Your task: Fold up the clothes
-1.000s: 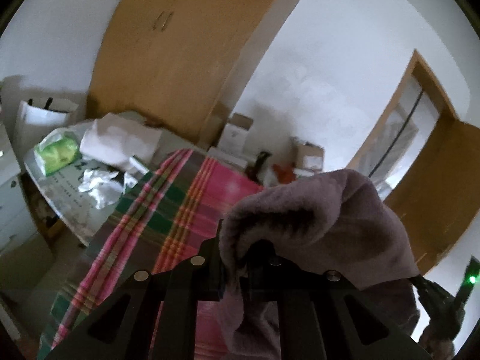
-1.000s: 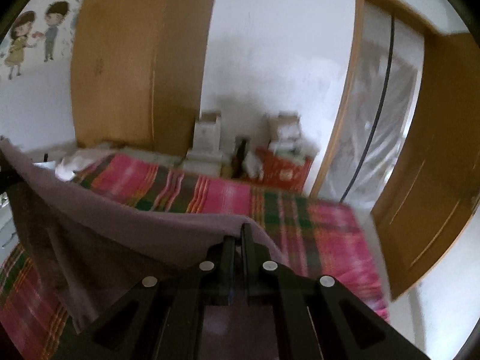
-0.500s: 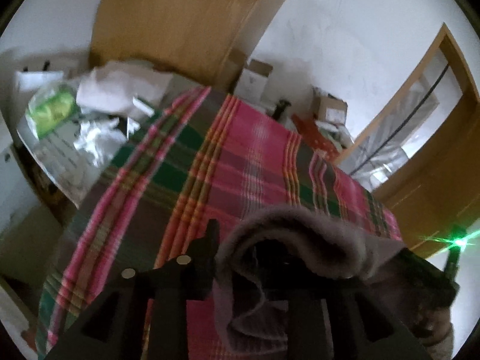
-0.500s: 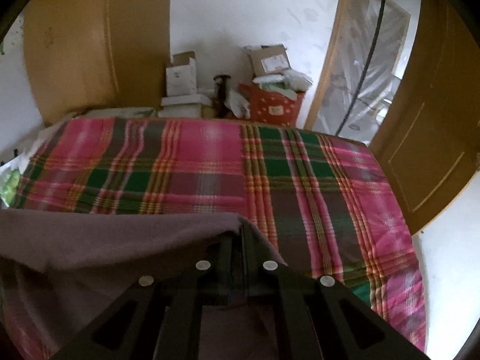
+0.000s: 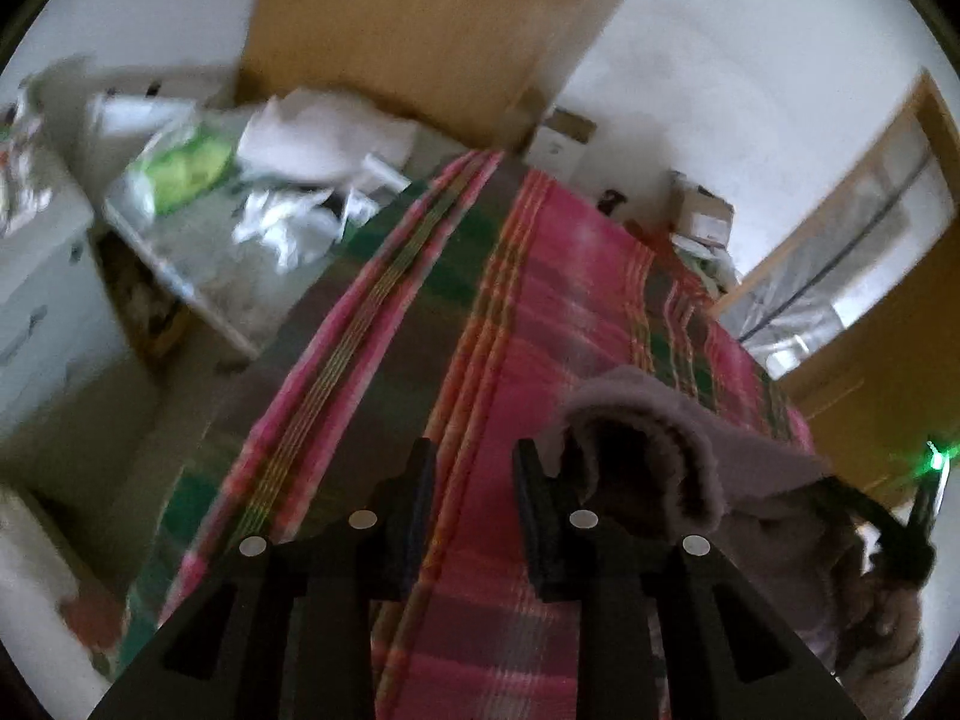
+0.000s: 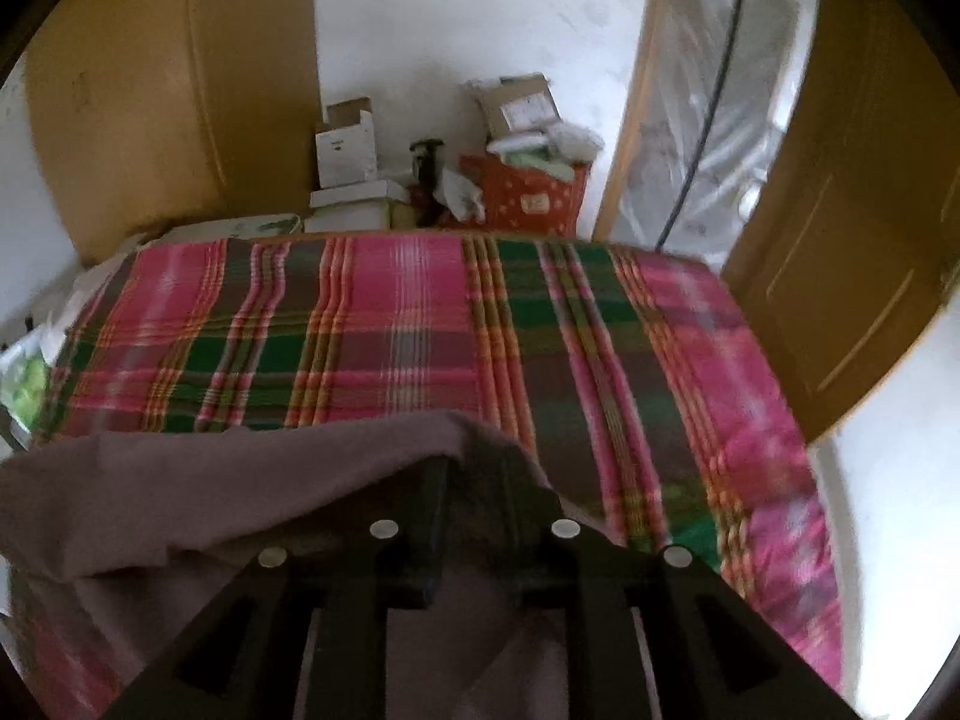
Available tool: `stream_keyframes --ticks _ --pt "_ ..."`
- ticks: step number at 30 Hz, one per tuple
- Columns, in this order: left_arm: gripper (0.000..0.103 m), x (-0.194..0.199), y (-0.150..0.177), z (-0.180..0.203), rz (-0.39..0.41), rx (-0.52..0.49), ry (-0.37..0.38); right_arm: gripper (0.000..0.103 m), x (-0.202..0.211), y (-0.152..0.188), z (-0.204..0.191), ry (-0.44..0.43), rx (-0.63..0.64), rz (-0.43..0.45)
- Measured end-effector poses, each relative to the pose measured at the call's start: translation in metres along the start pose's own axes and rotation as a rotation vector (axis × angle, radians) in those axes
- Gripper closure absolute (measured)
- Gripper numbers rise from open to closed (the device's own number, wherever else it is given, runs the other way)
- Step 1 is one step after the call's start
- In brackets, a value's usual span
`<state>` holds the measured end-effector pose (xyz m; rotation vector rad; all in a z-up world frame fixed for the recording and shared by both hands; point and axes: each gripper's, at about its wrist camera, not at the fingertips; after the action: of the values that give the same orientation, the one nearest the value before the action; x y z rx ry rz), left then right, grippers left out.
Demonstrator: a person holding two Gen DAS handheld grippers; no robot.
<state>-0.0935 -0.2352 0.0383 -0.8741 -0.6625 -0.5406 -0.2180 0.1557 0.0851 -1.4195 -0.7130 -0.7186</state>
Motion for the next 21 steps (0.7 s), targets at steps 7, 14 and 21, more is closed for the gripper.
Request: stream_keyframes --ticks 7,14,21 --pt "0.076 -0.004 0.043 0.033 -0.054 -0.176 0.105 0.084 0.042 0.044 -0.011 -0.162 0.157 0.129" --pt "0.075 -0.004 0.07 0.063 -0.043 -0.349 0.149 0.064 0.066 0.101 -0.03 -0.345 0.358 0.172" --pt "0.075 -0.005 0.089 0.089 0.02 -0.548 0.142 0.058 0.058 0.129 -0.044 -0.397 0.434 0.132"
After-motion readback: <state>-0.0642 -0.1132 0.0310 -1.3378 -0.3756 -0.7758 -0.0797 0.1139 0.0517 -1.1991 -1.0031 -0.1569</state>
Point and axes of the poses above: each gripper's, at about its wrist camera, not at the fingertips, and x roughly against the way its jaws point, z to its right, y to its underside, and after that the axes turned 1 degree about -x, right-handed
